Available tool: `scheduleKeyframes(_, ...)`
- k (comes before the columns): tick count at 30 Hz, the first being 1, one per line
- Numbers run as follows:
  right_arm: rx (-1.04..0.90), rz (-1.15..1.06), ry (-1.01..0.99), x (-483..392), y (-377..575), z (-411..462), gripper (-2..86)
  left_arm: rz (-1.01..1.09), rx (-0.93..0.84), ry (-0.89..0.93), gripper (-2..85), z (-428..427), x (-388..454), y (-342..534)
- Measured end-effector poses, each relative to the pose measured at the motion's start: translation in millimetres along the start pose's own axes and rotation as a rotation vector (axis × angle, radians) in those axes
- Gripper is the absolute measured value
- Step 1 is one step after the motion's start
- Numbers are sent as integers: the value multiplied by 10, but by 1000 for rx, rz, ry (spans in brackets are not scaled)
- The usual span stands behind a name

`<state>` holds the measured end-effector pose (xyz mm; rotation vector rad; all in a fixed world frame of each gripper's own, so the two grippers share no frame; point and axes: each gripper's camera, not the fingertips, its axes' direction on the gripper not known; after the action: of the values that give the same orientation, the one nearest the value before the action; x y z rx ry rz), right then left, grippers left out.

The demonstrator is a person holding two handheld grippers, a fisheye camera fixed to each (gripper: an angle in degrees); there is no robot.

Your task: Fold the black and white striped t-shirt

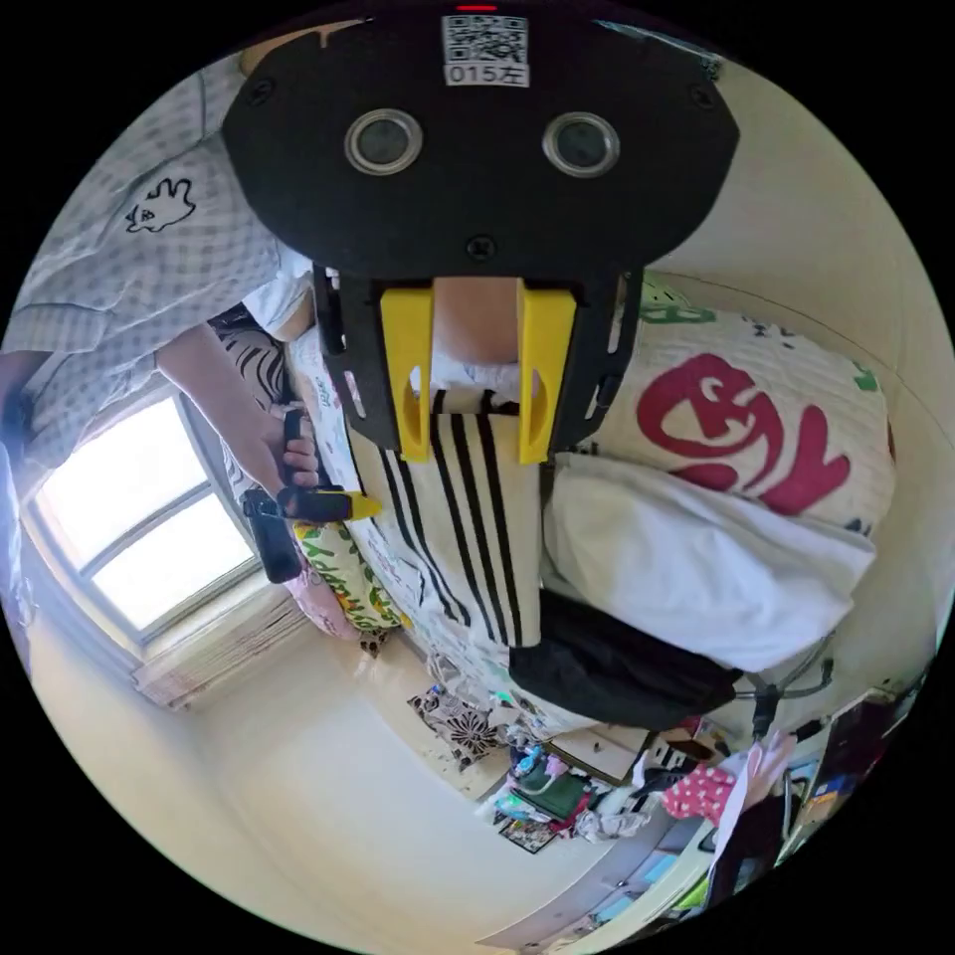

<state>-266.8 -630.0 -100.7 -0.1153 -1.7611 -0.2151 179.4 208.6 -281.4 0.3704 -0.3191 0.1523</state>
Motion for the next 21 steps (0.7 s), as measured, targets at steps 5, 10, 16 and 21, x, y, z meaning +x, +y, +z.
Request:
scheduleKeyframes(5, 128, -70, -148, -558, 59, -251, 1, 99, 16, -130, 155, 68, 664, 420)
scheduleKeyframes(10, 339, -353, -288, -1567, 286, -988, -3, 370, 77, -346, 178, 310, 1816, 859)
scheduleKeyframes(16, 557, -561, -231, -2815, 904, -2088, -3, 538, 232, -326, 81, 822, 2999, 1206)
scheduleKeyframes(21, 732, -636, -47, -3779, 1814, -3069, -3, 708, 309, -220, 30, 878, 3799, 1322)
